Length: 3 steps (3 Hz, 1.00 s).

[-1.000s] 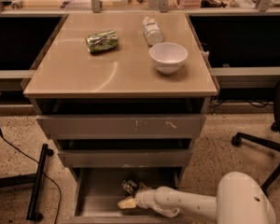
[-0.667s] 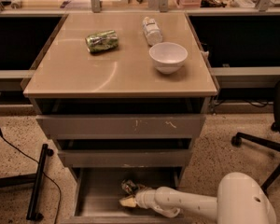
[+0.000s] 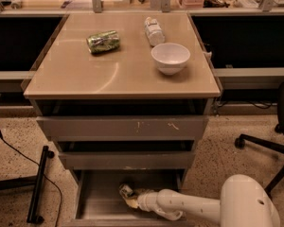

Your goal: Pick 7up can from bottom drawer and place on counter

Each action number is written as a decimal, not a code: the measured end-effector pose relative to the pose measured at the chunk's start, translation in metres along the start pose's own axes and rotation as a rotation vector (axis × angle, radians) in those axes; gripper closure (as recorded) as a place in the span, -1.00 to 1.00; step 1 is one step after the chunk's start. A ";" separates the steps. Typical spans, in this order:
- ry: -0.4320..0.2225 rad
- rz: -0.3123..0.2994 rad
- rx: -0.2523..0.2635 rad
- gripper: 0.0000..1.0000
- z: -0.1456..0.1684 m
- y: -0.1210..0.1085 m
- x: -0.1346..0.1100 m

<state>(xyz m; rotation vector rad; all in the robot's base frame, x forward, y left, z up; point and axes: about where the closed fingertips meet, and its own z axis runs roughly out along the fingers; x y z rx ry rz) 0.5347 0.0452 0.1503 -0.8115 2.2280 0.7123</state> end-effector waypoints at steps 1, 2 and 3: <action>0.000 0.000 0.000 1.00 0.000 0.000 0.000; 0.000 0.000 0.000 1.00 0.000 0.000 0.000; 0.021 -0.015 -0.018 1.00 -0.034 -0.005 -0.002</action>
Offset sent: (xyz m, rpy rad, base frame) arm 0.0000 0.0000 0.0000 0.0000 0.0000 0.0000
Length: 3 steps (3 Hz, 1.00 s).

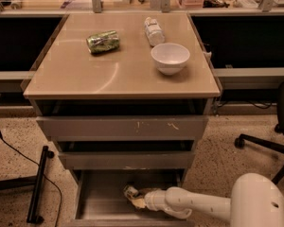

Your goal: Pick 7up can from bottom drawer and place on counter

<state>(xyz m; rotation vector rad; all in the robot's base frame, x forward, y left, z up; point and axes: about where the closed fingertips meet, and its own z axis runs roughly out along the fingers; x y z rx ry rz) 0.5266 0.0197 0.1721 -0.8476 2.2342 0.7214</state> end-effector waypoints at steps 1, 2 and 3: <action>0.025 0.034 -0.045 1.00 -0.081 -0.005 0.007; 0.069 0.103 -0.053 1.00 -0.173 -0.011 0.024; 0.052 0.138 -0.024 1.00 -0.282 -0.018 0.015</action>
Offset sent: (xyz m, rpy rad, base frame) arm -0.1239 -0.2294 0.1649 -0.0014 0.2317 -0.0399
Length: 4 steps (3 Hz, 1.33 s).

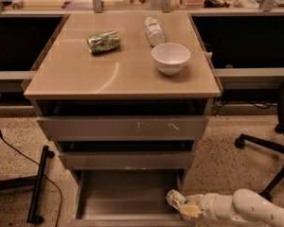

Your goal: Pick 7up can from bottom drawer and place on counter

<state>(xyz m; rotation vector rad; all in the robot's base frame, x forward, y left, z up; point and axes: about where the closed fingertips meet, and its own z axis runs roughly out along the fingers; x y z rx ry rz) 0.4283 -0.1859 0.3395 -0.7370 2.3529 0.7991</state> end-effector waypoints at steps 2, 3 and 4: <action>-0.013 -0.019 0.012 1.00 -0.011 0.006 -0.010; -0.069 -0.067 0.083 1.00 -0.051 0.033 -0.042; -0.131 -0.165 0.158 1.00 -0.111 0.093 -0.080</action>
Offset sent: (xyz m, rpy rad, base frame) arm 0.0009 -0.0052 0.0402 -0.0195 -0.0625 -0.0054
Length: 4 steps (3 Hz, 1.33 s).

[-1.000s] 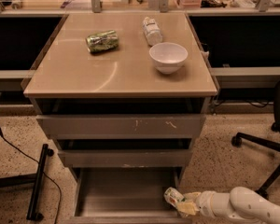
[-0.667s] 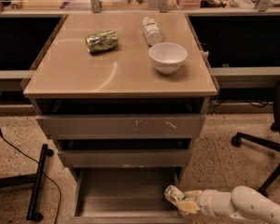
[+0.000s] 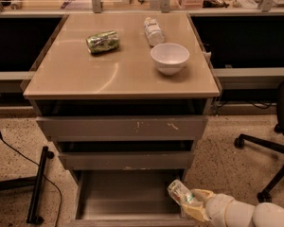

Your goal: Pick 7up can from bottom drawer and place on counter

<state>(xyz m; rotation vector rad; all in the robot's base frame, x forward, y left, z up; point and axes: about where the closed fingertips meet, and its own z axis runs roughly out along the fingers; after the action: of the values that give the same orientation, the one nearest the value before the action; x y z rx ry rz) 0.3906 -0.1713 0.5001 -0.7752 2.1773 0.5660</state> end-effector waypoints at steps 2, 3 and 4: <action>-0.070 -0.156 0.154 1.00 -0.081 0.039 -0.087; -0.071 -0.154 0.153 1.00 -0.080 0.039 -0.086; -0.098 -0.195 0.131 1.00 -0.089 0.033 -0.111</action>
Offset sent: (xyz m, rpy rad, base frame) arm -0.0180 0.0069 0.0749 -0.0698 -0.1169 -0.0130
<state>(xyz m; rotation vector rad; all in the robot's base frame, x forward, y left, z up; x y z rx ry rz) 0.3840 -0.1619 0.6461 -0.8586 2.0003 0.3516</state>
